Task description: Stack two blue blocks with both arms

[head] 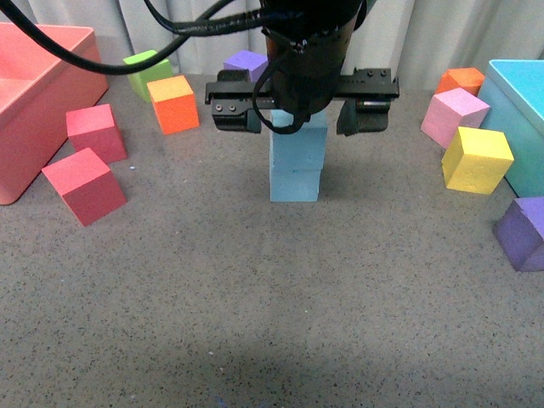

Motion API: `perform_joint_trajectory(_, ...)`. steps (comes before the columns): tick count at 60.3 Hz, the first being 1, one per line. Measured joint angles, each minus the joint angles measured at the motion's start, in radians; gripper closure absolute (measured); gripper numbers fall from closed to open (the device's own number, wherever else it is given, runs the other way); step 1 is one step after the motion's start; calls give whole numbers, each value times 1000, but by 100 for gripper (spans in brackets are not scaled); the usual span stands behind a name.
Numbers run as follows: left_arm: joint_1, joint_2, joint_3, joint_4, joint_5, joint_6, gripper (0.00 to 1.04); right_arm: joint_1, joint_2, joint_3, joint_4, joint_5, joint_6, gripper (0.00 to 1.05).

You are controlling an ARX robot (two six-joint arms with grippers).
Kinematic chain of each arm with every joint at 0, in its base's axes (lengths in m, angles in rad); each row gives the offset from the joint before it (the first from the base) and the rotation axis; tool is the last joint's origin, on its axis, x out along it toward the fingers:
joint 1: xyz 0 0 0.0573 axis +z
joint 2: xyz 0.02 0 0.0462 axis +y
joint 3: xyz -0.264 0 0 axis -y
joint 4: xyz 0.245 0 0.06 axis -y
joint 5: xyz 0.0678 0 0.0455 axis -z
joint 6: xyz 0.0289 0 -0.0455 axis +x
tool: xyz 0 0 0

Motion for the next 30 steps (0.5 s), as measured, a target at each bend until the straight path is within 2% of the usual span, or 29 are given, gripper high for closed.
perform_joint_trajectory(9,6,-82,-63,68,8,10,7,0,0,0,0,0,0,10)
perform_joint_trajectory(22,24,-139,-129,114,-29,51,8,0,0,0,0,0,0,10)
perform_joint_trajectory(24,29,-153,-198,263,-92,111,13,0,0,0,0,0,0,10)
perform_joint_trajectory(26,39,-179,-311,479,-154,186,20,0,0,0,0,0,0,10)
perform_joint_trajectory(27,43,-188,-344,532,-164,219,22,0,0,0,0,-1,0,10)
perform_joint_trajectory(28,56,-216,-445,691,-164,280,27,0,0,0,0,0,0,10)
perform_joint_trajectory(30,77,-256,-577,898,-154,346,34,0,0,0,0,0,0,10)
